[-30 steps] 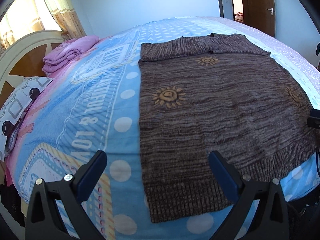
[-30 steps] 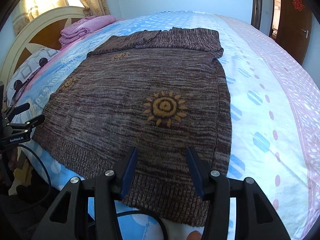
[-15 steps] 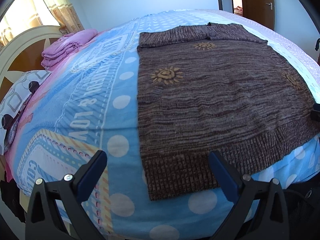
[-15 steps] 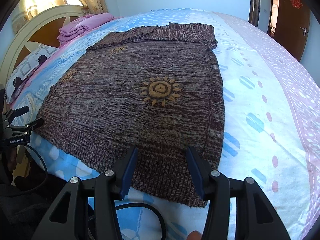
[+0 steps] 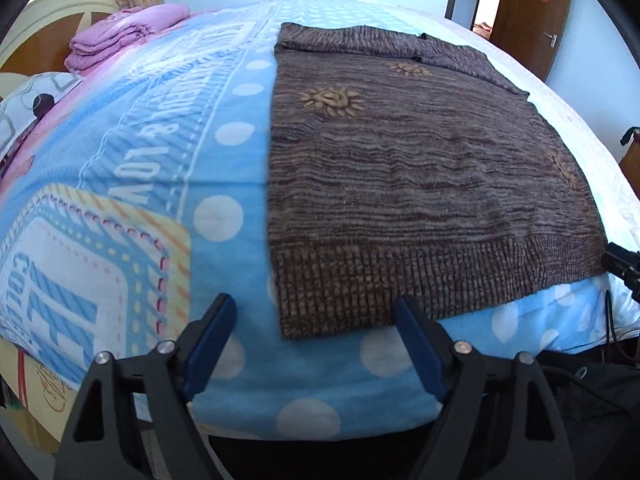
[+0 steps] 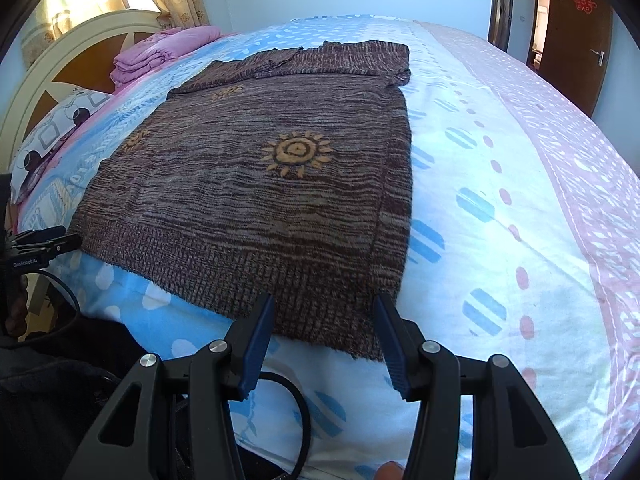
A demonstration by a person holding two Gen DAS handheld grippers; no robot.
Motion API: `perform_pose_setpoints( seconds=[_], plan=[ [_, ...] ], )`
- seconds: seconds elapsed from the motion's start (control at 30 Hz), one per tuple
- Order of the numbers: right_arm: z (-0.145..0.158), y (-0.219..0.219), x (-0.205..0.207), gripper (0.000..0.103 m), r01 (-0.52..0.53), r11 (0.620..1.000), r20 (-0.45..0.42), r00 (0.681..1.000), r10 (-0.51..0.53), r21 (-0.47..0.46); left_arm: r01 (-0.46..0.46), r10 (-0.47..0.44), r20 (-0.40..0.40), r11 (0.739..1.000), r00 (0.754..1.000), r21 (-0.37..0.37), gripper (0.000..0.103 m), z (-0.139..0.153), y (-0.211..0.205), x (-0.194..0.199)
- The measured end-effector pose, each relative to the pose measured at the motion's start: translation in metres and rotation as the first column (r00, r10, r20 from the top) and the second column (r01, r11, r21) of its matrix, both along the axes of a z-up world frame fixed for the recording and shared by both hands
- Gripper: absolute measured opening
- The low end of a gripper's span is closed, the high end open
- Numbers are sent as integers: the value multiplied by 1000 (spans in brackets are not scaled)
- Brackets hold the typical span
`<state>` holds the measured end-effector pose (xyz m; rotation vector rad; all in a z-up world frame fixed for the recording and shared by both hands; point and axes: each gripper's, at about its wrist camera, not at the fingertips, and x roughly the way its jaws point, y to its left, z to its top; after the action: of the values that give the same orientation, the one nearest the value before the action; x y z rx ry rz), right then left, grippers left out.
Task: Fold small clothes
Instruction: 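Grasp the brown sweater hem with both tools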
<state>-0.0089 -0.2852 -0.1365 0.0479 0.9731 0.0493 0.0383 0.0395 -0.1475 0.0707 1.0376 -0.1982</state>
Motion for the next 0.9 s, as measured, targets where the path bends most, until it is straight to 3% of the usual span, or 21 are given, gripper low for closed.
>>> perform_pose_setpoints(
  seconds=[0.07,0.17,0.3,0.4,0.5,0.63,0.77,0.83,0.87,0.9],
  plan=[
    [-2,-3,-1,52,6,1000,-1,1000,-6,13,-4,4,-5,1000,1000,-22,79,-1,2,0],
    [-1,-2,-1,52,4,1000,4,1000,-4,12,-9,9,7,999,1000,-40,67,-1,5,-1],
    [0,-5,-3,52,16,999,18,1000,-17,39,22,-20,28,998,999,-51,35,3,1,-2],
    [-1,-7,-3,52,24,999,16,1000,-24,33,45,-42,35,997,998,-70,20,3,-1,-2],
    [-1,-7,-5,52,36,999,22,999,-37,11,54,-51,39,995,998,-83,13,3,0,0],
    [9,-19,-8,52,91,996,67,994,-92,14,55,-52,37,994,998,-98,12,4,2,3],
    [-8,-20,-4,52,62,997,-19,998,-61,48,58,-54,44,994,998,-94,12,2,0,3],
    [-8,-12,-5,43,39,999,-3,999,-39,21,59,-54,52,994,997,-93,11,2,-1,2],
    [-6,-10,-5,17,17,999,2,1000,-17,42,61,-56,57,993,997,-97,11,2,-1,2],
    [-4,-9,-6,7,-2,997,9,1000,2,82,62,-57,58,993,997,-101,10,3,0,2]
  ],
)
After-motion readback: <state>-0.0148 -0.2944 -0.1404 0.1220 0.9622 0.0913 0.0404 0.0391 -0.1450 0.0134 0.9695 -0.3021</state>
